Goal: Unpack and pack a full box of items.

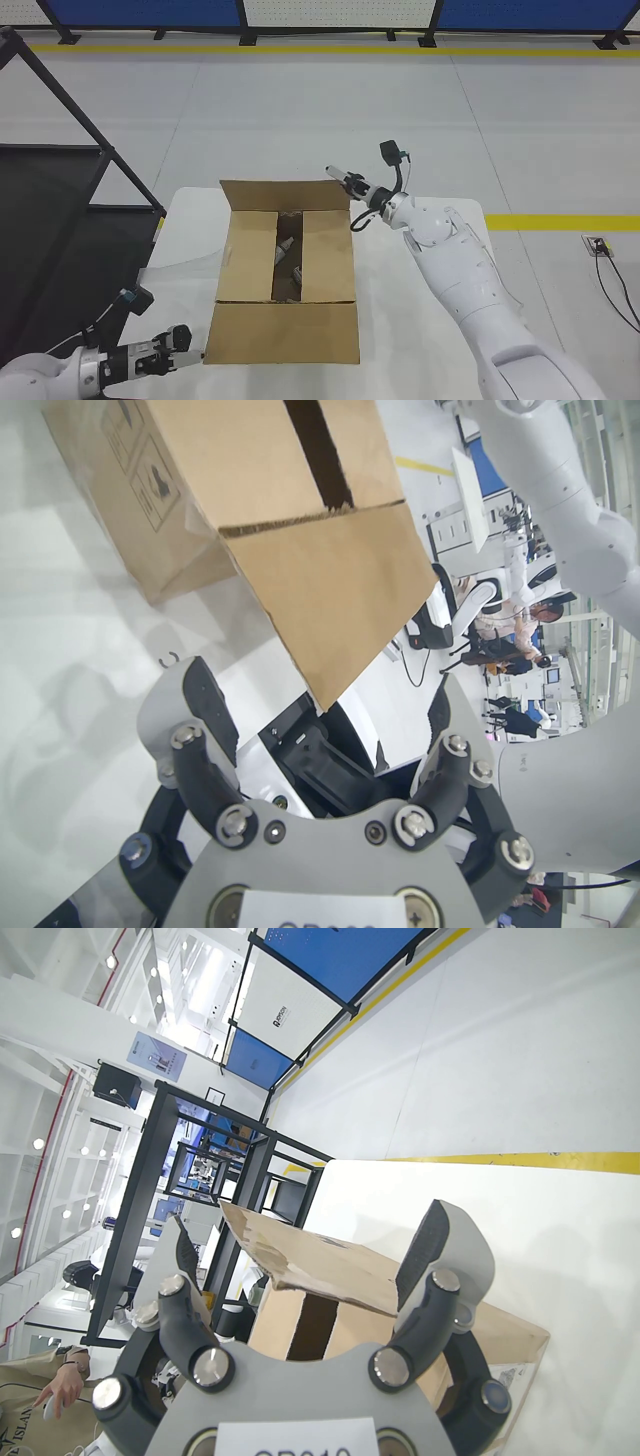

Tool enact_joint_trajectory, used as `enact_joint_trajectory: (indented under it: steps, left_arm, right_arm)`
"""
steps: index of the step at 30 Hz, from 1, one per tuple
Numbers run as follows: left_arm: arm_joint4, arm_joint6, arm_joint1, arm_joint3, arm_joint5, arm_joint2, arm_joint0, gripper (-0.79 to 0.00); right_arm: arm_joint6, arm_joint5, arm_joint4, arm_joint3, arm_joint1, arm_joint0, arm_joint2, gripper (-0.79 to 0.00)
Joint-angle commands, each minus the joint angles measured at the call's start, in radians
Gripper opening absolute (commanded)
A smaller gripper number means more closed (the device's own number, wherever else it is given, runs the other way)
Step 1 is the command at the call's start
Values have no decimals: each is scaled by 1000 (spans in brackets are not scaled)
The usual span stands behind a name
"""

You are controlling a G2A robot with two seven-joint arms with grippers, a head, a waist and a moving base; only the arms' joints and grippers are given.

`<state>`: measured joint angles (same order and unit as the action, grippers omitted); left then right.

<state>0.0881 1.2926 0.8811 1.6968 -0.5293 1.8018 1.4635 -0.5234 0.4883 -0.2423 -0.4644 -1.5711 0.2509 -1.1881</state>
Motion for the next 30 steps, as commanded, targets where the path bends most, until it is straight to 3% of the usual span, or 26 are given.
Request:
enact_joint_trajectory:
  steps: [1, 11, 23, 30]
  left_arm:
    - [-28, 3, -5, 6, 5, -34, -2, 0]
    - [24, -46, -9, -6, -44, -134, -44, 0]
    - [170, -160, -17, 98, -88, -65, -11, 0]
    - [102, -316, -13, 152, -60, -53, -19, 0]
  right_arm:
    - [-6, 2, -6, -25, 4, 10, -2, 0]
    - [-54, -49, -62, -181, 24, 83, 7, 0]
    - [-161, -195, -136, -403, 54, 170, 3, 0]
    - [-270, -327, -99, -484, 62, 188, -3, 0]
